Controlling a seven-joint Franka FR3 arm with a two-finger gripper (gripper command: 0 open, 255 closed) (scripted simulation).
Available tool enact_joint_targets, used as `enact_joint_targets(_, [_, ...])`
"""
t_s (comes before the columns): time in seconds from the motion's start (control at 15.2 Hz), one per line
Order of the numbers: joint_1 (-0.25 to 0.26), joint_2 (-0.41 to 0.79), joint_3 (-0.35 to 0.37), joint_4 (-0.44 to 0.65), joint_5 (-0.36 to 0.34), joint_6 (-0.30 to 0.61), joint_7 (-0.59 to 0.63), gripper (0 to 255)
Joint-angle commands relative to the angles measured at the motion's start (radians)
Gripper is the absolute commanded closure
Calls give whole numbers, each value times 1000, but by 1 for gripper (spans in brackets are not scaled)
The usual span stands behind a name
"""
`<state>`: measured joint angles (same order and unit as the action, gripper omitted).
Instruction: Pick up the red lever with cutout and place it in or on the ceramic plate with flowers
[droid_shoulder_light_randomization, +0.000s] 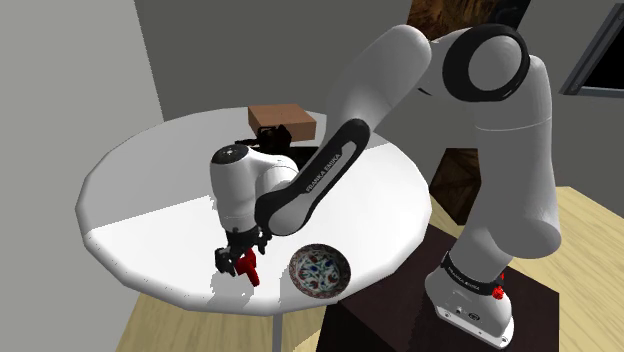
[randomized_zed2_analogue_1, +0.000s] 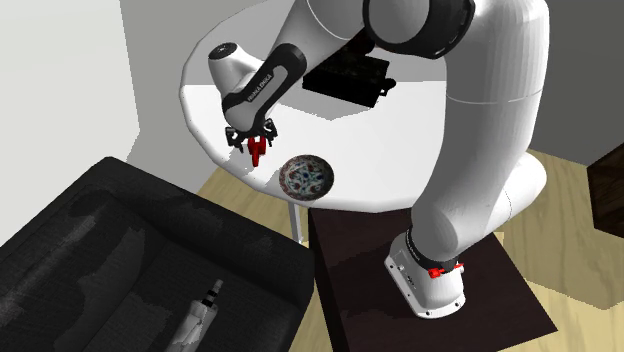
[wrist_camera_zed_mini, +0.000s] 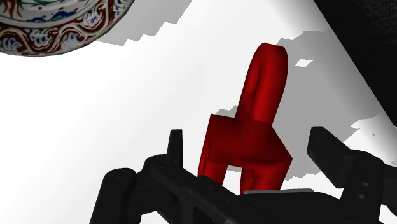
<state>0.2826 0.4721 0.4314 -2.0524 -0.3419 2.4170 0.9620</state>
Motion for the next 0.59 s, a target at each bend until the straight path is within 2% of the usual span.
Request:
enact_joint_targets(0.0, [2,6,-3,-2,-5,8,3,0])
enact_joint_targets(0.4, [2,6,-3,-2,-5,8,3,0])
enact_joint_targets(0.46, [2,6,-3,-2,-5,8,3,255])
enact_joint_targets(0.53, [2,6,-3,-2,-5,8,3,255])
